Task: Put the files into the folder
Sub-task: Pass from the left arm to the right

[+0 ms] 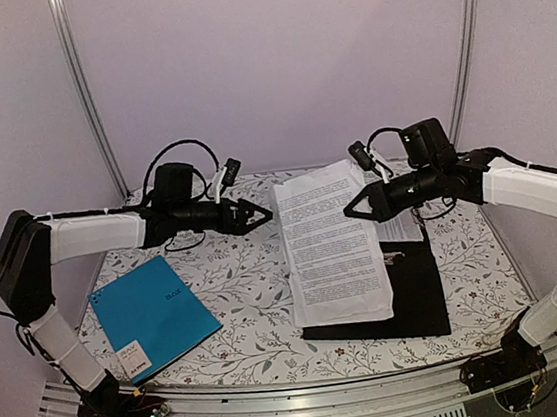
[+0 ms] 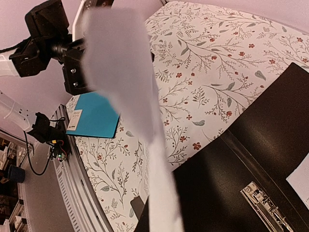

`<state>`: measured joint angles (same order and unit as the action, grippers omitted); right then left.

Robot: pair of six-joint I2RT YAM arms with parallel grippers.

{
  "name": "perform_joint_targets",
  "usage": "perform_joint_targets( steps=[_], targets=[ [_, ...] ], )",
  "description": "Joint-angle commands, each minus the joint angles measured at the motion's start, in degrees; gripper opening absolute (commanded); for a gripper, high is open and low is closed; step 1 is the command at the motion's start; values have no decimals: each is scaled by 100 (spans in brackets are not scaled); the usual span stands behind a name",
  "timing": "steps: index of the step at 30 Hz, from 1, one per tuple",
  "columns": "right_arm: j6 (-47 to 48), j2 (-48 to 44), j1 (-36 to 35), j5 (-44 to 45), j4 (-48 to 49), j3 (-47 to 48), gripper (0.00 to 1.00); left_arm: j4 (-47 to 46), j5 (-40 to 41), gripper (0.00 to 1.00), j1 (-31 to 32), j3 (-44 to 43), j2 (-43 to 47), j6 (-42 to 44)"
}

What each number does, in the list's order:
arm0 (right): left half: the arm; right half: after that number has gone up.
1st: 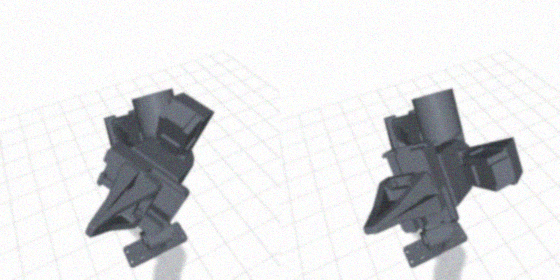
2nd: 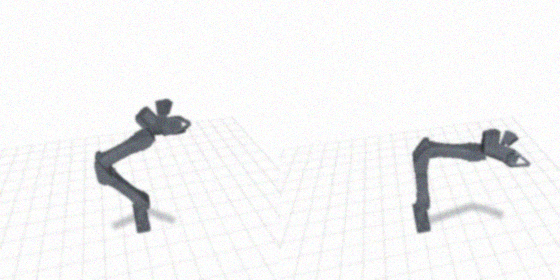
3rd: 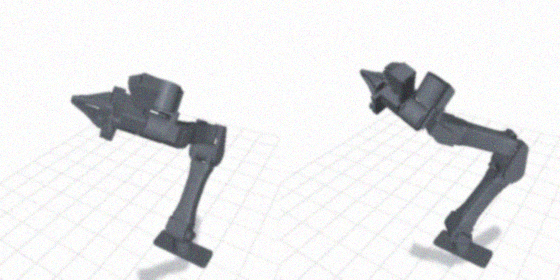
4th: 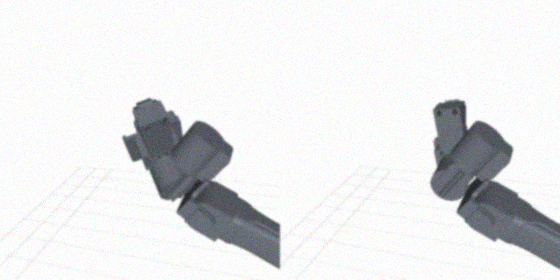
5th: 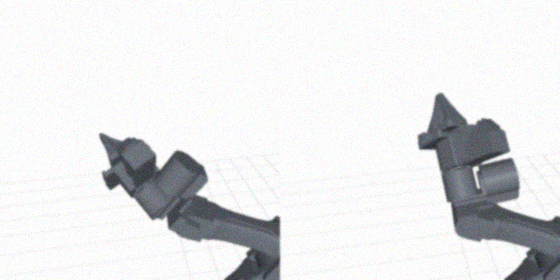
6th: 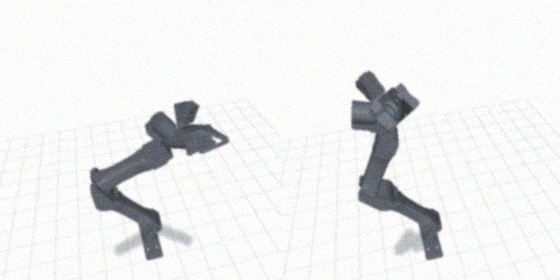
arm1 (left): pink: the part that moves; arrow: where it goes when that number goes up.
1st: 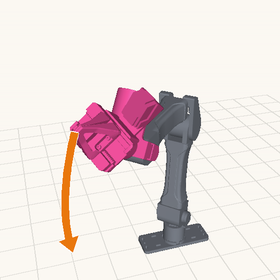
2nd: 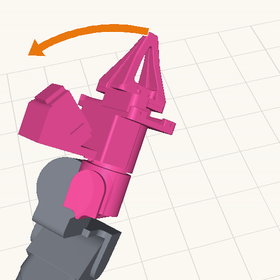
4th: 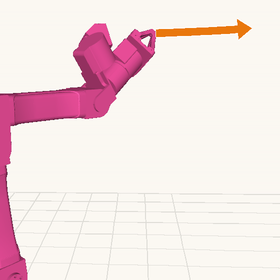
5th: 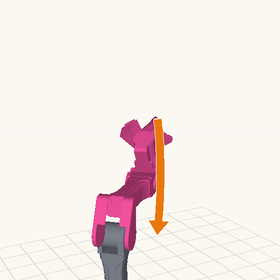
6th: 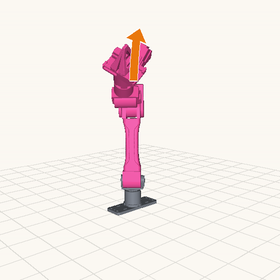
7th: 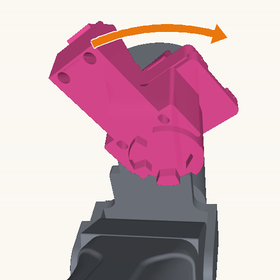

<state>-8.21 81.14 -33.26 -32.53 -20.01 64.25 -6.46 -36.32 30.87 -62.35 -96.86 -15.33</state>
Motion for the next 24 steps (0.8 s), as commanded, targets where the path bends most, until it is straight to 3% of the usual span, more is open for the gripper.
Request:
perform_joint_targets(
  steps=[1, 7, 19, 24],
  targets=[
    [-912, -253, 21, 788, 328, -208, 0, -1476, 144, 99, 51, 352, -351, -1340],
    [-1428, -556, 16, 880, 774, -623, 0, -2026, -82, 99, 365, 280, -912, -1526],
    [-1569, -682, 70, 877, 788, -682, 0, -3475, -1222, 100, 519, -341, -2168, -2435],
    [-1613, -696, 117, 883, 797, -688, 0, -3785, -1651, 89, 681, -679, -2503, -2624]
  ],
)
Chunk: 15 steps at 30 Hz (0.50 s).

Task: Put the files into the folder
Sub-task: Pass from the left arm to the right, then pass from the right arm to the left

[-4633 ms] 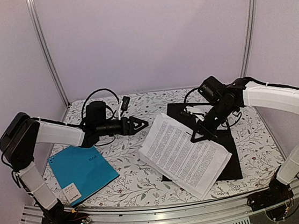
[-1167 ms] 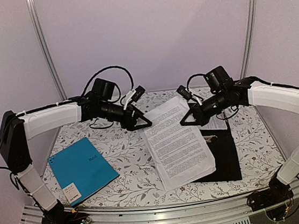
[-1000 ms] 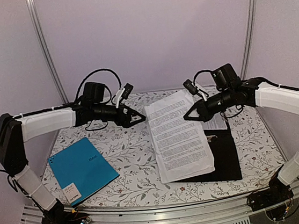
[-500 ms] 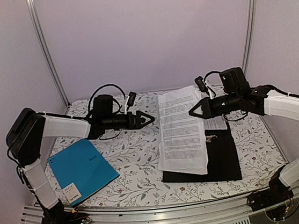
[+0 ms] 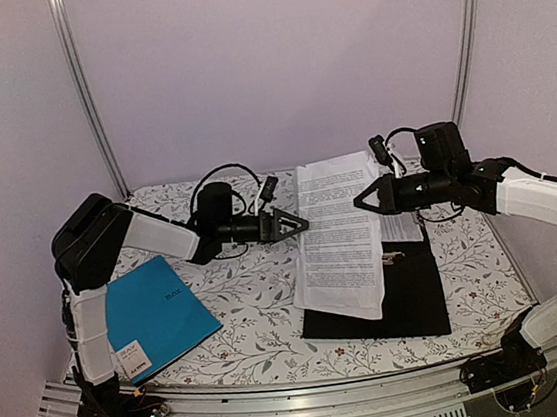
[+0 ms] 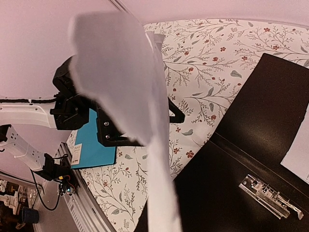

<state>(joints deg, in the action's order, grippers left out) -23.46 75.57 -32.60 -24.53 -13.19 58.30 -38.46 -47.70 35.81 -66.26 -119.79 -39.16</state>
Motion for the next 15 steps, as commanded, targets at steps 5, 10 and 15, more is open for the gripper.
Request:
perform_joint_targets(
  steps=[5, 10, 15],
  targets=[
    [-113, -140, 58, 45, 113, -35, 0, -976, -644, 79, 284, -371, -423, -505],
    [-137, -104, 82, 101, 104, -13, 0, -1259, -813, 61, 303, -435, -524, -747],
    [-102, -137, 145, 315, -80, -44, 0, -1748, -925, 37, 231, -422, -614, -1129]
  ],
)
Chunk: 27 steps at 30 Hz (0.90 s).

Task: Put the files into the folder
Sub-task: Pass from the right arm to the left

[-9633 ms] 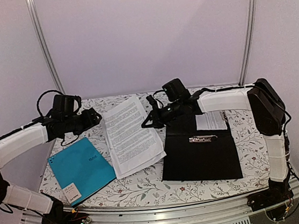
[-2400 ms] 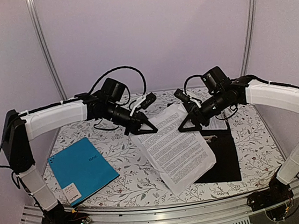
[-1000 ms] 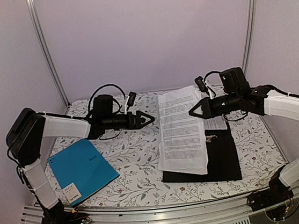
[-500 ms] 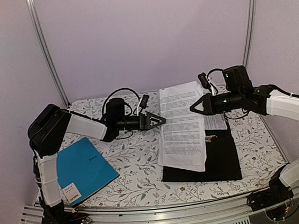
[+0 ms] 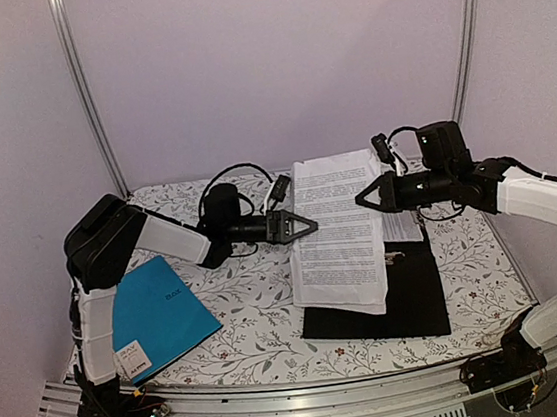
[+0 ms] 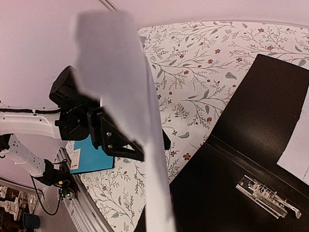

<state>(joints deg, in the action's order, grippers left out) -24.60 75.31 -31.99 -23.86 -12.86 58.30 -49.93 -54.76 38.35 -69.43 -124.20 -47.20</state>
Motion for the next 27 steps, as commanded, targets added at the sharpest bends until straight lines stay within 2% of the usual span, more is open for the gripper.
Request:
perform_joint_targets(
  steps=[1, 3, 10, 12, 13, 17, 20, 24, 27],
  targets=[
    [24, -137, 88, 295, -149, -65, 0, -617, -234, 34, -40, -106, -174, -361],
    [38, -162, 115, 392, -209, -102, 0, -622, -235, 28, -67, -75, -139, -362],
    [78, -251, 189, 528, -336, -206, 0, -351, -189, 17, -140, 50, 113, -126],
    [86, -261, 201, 537, -353, -218, 0, -276, -200, 9, -167, 61, 164, -97],
    [93, -262, 209, 540, -363, -225, 0, -257, -204, 2, -178, 61, 170, -97],
    [100, -215, 216, 476, -380, -203, 1, -42, -238, 0, -179, 46, 280, 2],
    [119, -179, 219, 579, -535, -139, 16, 954, -190, 0, -165, -13, 545, 636],
    [367, -151, 225, 1076, -1291, 223, 52, 4089, 349, 0, -72, -407, 1061, 2465],
    [535, -176, 231, 1708, -1832, 454, 71, 6008, 788, 0, -15, -927, 1194, 3621]
  ],
)
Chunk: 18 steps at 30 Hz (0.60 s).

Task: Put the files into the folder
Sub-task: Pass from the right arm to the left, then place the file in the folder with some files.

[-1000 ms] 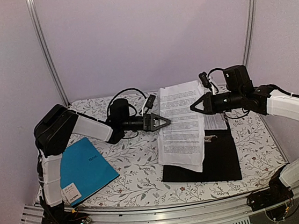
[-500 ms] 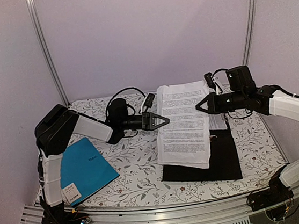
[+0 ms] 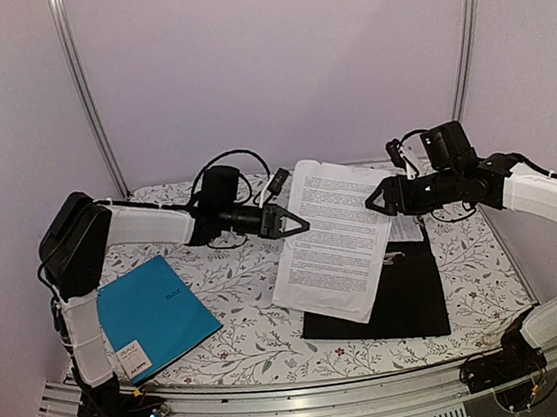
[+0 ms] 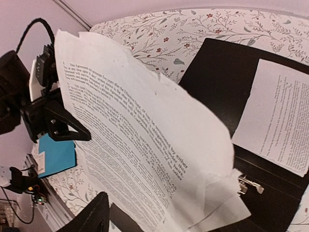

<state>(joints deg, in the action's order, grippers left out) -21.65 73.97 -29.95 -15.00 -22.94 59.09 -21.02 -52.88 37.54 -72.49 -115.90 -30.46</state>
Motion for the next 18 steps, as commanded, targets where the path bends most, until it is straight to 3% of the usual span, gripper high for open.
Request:
perform_joint_targets(
  steps=[1, 4, 10, 14, 18],
  targets=[
    [280, -81, 30, 1036, -927, 402, 76, 3692, 716, 0, 83, -830, 335, 2237],
    [445, -235, 41, 1458, -1232, 551, 82, 5171, 1061, 0, 166, -1442, 208, 2936],
    [540, -214, 136, 2181, -1749, 841, 85, 7268, 1379, 0, 397, -2910, -460, 4258],
    [530, -214, 165, 2413, -1826, 880, 93, 8480, 1646, 0, 629, -4218, -1021, 5124],
    [514, -232, 298, 2440, -1857, 894, 94, 9414, 2085, 0, 1047, -5209, -1523, 5891]
  ],
)
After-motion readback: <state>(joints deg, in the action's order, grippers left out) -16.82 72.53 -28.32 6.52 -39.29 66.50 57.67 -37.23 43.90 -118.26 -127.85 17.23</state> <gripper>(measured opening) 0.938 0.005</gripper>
